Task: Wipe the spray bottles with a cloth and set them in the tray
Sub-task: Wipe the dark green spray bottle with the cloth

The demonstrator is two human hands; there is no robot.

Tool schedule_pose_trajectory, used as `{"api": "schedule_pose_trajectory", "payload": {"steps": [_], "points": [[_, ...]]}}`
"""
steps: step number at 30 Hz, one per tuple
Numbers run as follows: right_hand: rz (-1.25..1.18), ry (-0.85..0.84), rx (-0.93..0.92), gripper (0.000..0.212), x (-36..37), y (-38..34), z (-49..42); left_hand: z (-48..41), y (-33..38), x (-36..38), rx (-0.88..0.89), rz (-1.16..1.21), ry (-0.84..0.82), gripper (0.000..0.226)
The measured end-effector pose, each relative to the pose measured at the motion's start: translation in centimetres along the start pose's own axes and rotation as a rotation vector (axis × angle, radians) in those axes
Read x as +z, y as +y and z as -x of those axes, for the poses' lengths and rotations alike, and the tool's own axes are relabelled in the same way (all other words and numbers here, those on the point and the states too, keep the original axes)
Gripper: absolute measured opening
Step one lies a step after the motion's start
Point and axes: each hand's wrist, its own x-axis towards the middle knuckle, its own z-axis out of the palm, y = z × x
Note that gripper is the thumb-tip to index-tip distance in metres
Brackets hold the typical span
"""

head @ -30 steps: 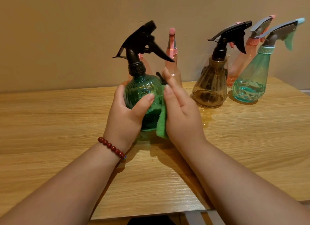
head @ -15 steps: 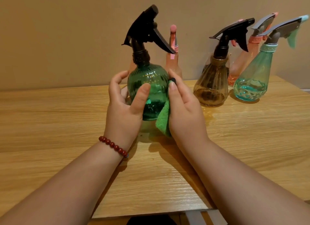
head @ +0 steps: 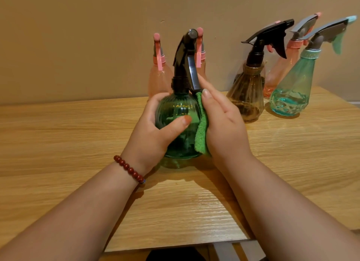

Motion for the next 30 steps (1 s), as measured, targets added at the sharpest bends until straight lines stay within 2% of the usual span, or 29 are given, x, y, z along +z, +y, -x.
{"api": "schedule_pose_trajectory", "payload": {"steps": [8, 11, 13, 16, 21, 25, 28, 30], "points": [[-0.020, -0.043, 0.111, 0.035, 0.7, 0.8, 0.2, -0.3, 0.0, -0.4, -0.013, 0.198, 0.142, 0.070], [0.024, -0.025, 0.049, 0.041, 0.7, 0.4, 0.3, -0.3, -0.1, -0.3, -0.024, 0.146, 0.091, 0.067], [0.022, -0.010, 0.016, 0.035, 0.5, 0.1, 0.2, -0.2, -0.1, -0.1, -0.036, 0.073, 0.039, 0.067], [-0.073, 0.036, 0.119, 0.029, 0.4, -0.3, 0.0, -0.1, -0.3, -0.1, -0.044, -0.011, 0.027, 0.069], [-0.284, 0.043, 0.398, 0.027, 0.9, 0.5, -0.3, -0.2, -0.4, -0.1, -0.054, 0.085, 0.157, 0.066], [-0.179, 0.070, 0.286, 0.032, 0.8, 0.8, -0.3, -0.3, -0.1, 0.0, -0.006, -0.106, 0.215, 0.060], [-0.058, 0.070, 0.119, 0.042, 0.8, 0.7, 0.0, -0.2, 0.1, 0.3, -0.005, -0.011, 0.250, 0.073], [0.091, 0.034, -0.044, 0.045, 1.1, 0.6, 0.3, -0.1, 0.3, 0.4, -0.004, 0.000, 0.204, 0.070]]}}
